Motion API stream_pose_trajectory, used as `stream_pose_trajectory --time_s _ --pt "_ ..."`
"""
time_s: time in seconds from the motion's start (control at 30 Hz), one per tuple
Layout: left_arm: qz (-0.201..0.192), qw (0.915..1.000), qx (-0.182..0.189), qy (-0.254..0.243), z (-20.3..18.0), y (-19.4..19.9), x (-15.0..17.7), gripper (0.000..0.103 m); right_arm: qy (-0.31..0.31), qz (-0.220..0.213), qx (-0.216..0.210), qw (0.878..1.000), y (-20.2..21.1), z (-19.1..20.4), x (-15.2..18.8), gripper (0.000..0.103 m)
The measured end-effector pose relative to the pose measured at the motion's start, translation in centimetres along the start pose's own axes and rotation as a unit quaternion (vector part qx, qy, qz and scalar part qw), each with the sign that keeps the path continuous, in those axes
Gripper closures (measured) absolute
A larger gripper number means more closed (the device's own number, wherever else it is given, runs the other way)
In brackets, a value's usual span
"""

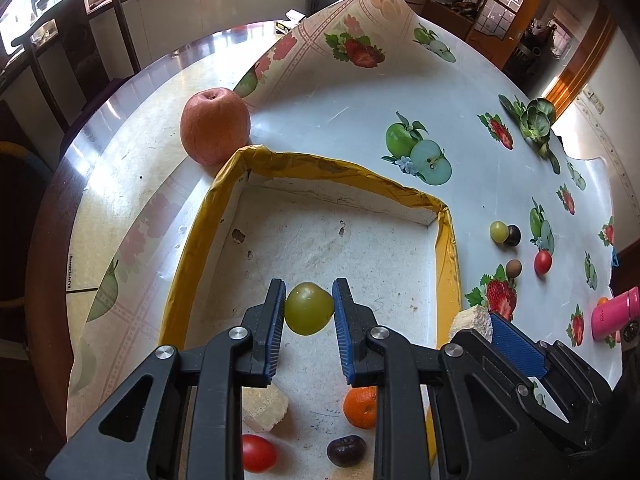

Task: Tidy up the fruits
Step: 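Carry the green grape in the left gripper while the right gripper carries the slice to the tray, then open the left gripper over the tray while the right gripper releases the slice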

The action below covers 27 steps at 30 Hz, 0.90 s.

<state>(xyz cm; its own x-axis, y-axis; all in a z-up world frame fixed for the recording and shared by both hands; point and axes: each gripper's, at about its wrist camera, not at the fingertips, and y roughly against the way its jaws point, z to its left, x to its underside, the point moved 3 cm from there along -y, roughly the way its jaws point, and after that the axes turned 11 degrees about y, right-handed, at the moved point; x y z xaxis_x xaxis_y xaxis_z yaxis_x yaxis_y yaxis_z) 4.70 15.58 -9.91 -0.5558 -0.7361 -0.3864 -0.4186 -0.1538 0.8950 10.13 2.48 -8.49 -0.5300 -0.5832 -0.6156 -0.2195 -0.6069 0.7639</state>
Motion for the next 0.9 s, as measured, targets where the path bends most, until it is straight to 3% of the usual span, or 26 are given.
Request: stream_pose_trajectory --time_s 0.5,0.6,0.67,0.9 --pt "0.038 0.9986 -0.031 0.022 2.2 -4.8 -0.1 0.082 0.057 0.077 -0.014 0.995 -6.9 2.4 1.4 0.073" --pt "0.036 0.9985 -0.033 0.023 2.1 -4.9 0.0 0.080 0.081 0.077 0.000 0.994 -7.3 3.1 1.4 0.071" --pt "0.039 0.9983 -0.037 0.024 2.1 -4.9 0.0 0.079 0.088 0.078 -0.005 0.993 -7.3 3.5 1.4 0.062" --pt "0.022 0.9990 -0.026 0.029 1.8 -2.9 -0.5 0.079 0.082 0.070 -0.002 0.994 -6.0 3.1 1.2 0.062"
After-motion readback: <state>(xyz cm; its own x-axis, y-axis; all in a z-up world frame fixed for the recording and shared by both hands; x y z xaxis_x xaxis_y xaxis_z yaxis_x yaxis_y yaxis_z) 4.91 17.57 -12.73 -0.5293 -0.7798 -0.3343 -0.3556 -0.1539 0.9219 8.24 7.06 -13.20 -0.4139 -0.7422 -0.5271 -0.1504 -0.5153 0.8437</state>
